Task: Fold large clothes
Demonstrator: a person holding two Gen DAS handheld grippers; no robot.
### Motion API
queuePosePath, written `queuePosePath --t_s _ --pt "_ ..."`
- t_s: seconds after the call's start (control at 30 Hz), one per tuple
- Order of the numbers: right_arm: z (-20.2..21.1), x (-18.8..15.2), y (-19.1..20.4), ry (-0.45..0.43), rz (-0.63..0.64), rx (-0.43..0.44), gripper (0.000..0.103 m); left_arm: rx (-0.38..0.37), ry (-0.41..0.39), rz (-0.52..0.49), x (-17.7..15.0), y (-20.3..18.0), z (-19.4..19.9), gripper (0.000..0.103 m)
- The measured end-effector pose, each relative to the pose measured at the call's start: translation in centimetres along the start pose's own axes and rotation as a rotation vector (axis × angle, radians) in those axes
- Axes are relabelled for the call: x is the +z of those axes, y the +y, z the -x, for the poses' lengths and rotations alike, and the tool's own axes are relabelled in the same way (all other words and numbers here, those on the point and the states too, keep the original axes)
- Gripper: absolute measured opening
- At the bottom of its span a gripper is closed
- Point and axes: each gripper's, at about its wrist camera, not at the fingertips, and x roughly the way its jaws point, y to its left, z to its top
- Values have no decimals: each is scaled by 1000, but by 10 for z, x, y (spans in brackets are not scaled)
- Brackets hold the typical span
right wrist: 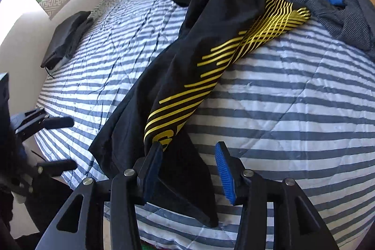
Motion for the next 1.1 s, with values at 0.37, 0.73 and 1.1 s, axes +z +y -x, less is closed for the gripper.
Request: queuePosePath --t_s 0.37,0.73,1.1 --pt "45 57 -36 -155 -90 40 49 -3 30 -88 -11 9 -7 2" --pt "-60 180 -107 -80 -287 -212 49 59 -21 -4 -30 53 51 2" --pt "26 87 -96 -190 -276 -143 3 187 -98 84 -37 99 97 2"
